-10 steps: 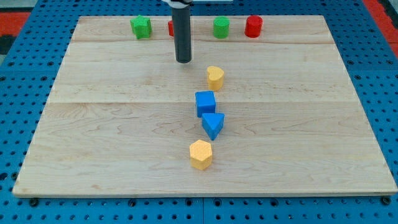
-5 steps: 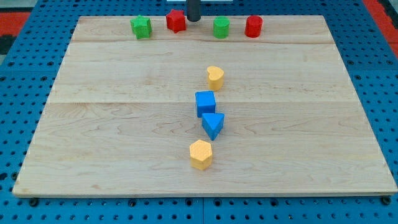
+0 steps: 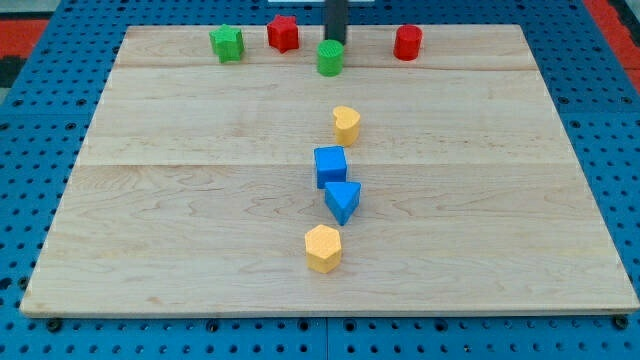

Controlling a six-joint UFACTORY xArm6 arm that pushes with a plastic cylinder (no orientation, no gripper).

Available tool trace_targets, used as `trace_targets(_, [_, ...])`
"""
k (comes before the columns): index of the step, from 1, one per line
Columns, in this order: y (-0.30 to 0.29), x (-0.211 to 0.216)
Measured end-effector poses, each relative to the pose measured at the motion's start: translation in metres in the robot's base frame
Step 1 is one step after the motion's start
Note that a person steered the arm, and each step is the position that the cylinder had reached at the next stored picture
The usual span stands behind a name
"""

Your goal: Push the green circle into the red star

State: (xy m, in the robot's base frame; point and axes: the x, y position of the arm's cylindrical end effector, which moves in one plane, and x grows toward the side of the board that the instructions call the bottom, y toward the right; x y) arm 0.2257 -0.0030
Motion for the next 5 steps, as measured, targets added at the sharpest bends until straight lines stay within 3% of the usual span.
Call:
trace_targets(1, [-0.016, 0.0])
trace_targets(3, [0.06, 0.016])
trace_targets(4, [0.034, 0.065])
trace_targets(5, [-0.027, 0.039])
